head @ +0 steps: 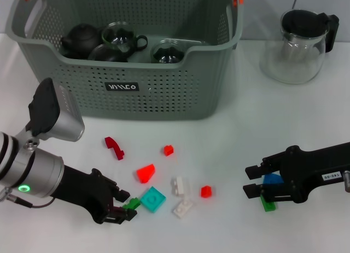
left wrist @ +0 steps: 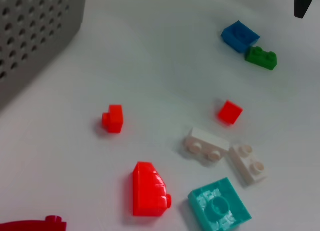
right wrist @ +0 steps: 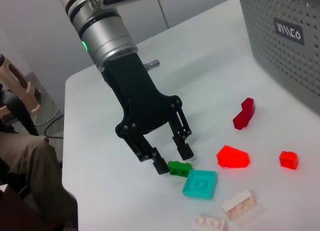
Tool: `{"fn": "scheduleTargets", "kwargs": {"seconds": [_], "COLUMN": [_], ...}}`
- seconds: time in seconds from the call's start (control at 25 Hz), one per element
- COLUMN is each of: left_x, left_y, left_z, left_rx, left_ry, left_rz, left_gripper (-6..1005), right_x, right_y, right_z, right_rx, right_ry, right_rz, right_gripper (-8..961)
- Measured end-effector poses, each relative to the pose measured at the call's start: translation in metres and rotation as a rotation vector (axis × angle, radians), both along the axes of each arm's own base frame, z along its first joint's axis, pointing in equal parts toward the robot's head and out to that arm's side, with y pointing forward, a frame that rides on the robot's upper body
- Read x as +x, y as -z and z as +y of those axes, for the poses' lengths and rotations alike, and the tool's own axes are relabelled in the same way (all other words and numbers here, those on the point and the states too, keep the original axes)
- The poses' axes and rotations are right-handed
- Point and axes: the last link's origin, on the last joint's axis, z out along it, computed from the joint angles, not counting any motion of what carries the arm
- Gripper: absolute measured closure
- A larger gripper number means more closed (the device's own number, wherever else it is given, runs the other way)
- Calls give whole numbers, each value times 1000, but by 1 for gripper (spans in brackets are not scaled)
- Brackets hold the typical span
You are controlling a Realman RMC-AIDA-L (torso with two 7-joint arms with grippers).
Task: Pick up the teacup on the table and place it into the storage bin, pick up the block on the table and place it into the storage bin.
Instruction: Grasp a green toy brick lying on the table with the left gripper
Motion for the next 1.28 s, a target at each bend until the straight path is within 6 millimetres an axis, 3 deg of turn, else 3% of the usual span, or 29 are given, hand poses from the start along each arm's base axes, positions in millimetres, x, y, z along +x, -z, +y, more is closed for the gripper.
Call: {"fn": "scheduleTargets", "kwargs": {"seconds": [1.28], "left_x": [-4], "left_y": [7], "left_z": [0], "left_rx": [18], "left_ry": [0], "left_rz": [17], "left_gripper": [560], "right_x": [-2], "right_y": [0], "right_z": [1], "right_rx": [-1], "right_ry": [-2], "right_rz": [0], "right_gripper": [490]}}
